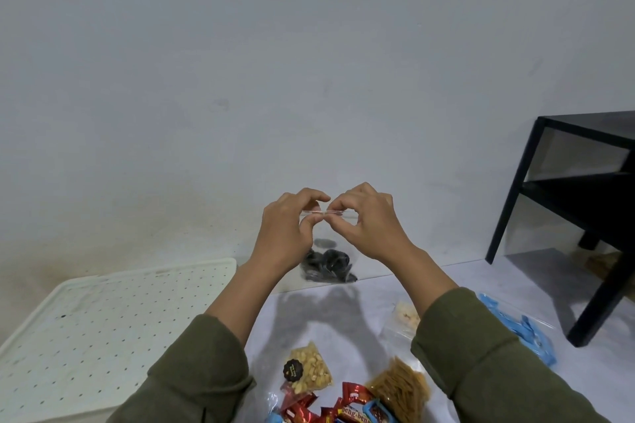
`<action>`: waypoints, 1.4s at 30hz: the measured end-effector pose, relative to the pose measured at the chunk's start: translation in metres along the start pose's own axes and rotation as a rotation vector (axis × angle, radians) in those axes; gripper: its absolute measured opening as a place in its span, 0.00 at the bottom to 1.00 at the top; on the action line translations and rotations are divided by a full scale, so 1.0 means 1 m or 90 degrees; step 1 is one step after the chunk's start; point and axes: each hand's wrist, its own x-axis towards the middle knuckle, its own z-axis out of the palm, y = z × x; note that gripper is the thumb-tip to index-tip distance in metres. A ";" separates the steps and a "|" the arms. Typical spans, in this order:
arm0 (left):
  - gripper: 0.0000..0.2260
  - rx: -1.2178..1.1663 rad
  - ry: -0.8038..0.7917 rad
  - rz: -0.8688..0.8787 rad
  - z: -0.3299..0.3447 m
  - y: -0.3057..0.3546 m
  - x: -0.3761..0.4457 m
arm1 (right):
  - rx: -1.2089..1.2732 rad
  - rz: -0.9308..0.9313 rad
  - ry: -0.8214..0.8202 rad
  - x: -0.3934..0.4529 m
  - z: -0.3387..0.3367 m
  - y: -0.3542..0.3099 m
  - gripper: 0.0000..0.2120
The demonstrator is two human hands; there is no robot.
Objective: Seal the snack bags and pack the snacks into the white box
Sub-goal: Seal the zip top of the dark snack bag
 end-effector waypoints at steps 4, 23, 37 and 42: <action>0.13 0.004 0.005 -0.032 0.001 -0.001 0.001 | 0.012 0.013 0.007 -0.004 -0.002 0.004 0.04; 0.13 -0.001 -0.007 -0.014 0.013 0.009 0.007 | 0.118 0.075 0.043 -0.016 -0.020 0.008 0.03; 0.09 -0.071 0.022 -0.107 0.011 0.015 0.010 | 0.104 0.086 0.037 -0.009 -0.026 0.010 0.07; 0.10 -0.088 0.045 -0.185 0.008 0.018 0.018 | 0.055 0.064 0.069 -0.003 -0.023 0.004 0.04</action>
